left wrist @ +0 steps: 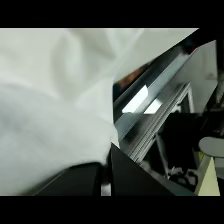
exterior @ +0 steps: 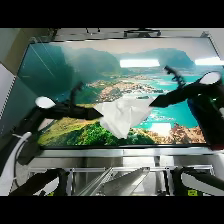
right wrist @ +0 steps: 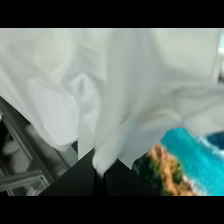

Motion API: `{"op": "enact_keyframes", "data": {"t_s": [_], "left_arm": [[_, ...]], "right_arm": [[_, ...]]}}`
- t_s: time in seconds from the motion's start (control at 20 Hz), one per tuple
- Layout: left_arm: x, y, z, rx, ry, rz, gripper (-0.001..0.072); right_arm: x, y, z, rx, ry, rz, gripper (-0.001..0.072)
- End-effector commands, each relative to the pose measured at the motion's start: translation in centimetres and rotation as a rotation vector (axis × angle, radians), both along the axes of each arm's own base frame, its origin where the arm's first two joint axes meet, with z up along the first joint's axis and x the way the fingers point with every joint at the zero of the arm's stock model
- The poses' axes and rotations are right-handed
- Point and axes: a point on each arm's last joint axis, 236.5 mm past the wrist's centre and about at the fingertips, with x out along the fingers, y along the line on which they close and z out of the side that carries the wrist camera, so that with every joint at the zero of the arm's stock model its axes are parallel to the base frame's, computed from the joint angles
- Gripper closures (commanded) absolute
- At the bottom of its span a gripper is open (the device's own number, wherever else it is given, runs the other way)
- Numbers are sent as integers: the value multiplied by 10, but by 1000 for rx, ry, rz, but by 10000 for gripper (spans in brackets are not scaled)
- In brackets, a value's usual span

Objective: Fold the shirts.

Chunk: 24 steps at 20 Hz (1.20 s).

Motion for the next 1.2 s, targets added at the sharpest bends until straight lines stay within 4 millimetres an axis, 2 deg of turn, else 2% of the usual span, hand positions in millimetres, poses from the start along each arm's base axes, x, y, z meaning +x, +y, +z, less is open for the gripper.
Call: {"op": "enact_keyframes", "data": {"t_s": [0.0, 0.05, 0.1, 0.2, 0.25, 0.3, 0.4, 0.55, 0.65, 0.7, 0.8, 0.9, 1.0, 1.05, 1.15], "left_arm": [[8, 51, 164, -39, -383, 122, 682], [6, 69, 208, -28, -515, 183, 682], [-1, 86, 250, -8, -645, 248, 682], [-20, 114, 311, 45, -847, 371, 681], [-29, 123, 328, 76, -908, 413, 681], [-35, 128, 335, 104, -942, 432, 680], [-41, 124, 327, 119, -918, 401, 680], [-37, 102, 284, 117, -765, 213, 680], [-24, 88, 241, 157, -628, 91, 680], [-14, 80, 219, 177, -565, 43, 684], [13, 64, 158, 230, -431, -20, 684], [37, 57, 82, 331, -295, -58, 684], [54, 59, 6, 426, -163, -83, 683], [60, 61, -29, 453, -94, -91, 682], [67, 65, -83, 469, 17, -99, 683]], "right_arm": [[-13, 2, 170, 172, -397, -51, 695], [-24, 0, 218, 206, -530, -72, 696], [-37, -2, 256, 209, -647, -92, 695], [-56, -7, 302, 169, -814, -130, 695], [-64, -8, 314, 161, -858, -140, 695], [-68, -6, 318, 160, -875, -140, 695], [-73, 0, 310, 170, -828, -110, 695], [-63, 7, 276, 141, -716, -33, 695], [-46, 16, 240, 142, -581, -4, 694], [-37, 23, 215, 148, -504, 19, 694], [-17, 36, 161, 150, -360, 54, 694], [12, 44, 90, 114, -213, 28, 694], [43, 42, 14, 54, -75, -30, 694], [56, 38, -17, 30, -23, -57, 694], [80, 32, -69, 16, 66, -114, 694]]}}
